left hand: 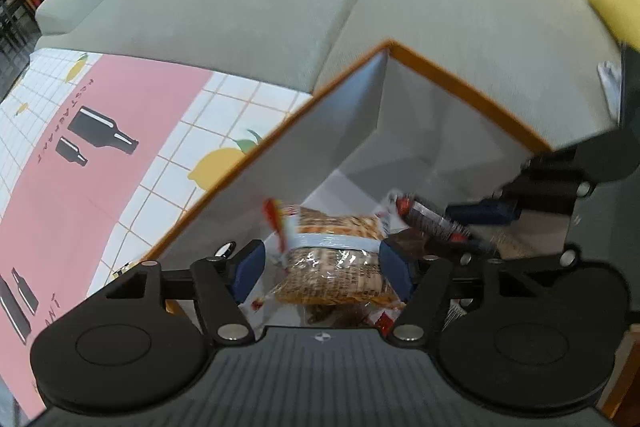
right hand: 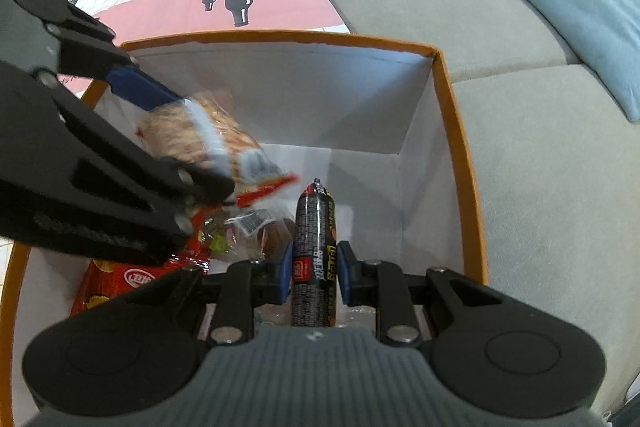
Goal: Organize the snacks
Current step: 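Carry both snacks into the orange box and open both grippers, then move both grippers back over the table toward the remaining snacks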
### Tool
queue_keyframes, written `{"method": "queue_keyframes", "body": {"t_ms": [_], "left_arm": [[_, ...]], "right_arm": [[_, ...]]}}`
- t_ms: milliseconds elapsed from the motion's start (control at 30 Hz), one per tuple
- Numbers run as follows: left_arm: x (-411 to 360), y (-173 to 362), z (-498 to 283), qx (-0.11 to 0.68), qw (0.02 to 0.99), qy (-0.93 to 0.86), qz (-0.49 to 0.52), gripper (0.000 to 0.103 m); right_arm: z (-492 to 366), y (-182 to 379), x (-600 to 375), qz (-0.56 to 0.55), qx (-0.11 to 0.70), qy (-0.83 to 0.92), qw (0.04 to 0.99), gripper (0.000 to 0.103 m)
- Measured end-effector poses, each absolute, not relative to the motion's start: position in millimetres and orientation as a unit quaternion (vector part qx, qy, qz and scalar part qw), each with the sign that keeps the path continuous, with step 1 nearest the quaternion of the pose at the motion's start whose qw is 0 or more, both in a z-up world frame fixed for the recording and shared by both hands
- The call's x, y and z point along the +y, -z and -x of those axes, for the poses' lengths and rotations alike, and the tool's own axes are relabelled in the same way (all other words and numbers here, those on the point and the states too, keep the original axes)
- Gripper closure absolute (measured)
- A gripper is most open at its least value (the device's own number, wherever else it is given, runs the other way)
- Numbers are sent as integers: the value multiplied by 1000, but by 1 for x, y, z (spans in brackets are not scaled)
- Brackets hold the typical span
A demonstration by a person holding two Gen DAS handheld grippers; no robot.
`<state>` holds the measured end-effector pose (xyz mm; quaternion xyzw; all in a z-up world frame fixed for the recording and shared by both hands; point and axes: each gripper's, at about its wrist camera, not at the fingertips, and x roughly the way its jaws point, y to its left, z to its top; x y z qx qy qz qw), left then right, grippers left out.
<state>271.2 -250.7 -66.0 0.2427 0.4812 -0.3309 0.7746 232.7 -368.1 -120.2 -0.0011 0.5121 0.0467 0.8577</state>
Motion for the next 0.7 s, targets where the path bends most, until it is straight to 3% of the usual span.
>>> {"method": "queue_keyframes", "body": {"t_ms": [133,233,533,700], "left_arm": [[-243,52,-268,473,788,323,-226,26],[-233,42,-262,464,798,309,-228,30],[-184,23,-242,450,829,259,-208,30],[-151,15,-237,463,837,223,-186,30]], "right_arm": [[-231,116,-368,-3,506,-41,862,79],[-227,110,-369,-14,504,-45,863,71],[-223,97,-348,-53,479,-92,871,71],[-239,100,-342,-68,476,-93,872,83]]}}
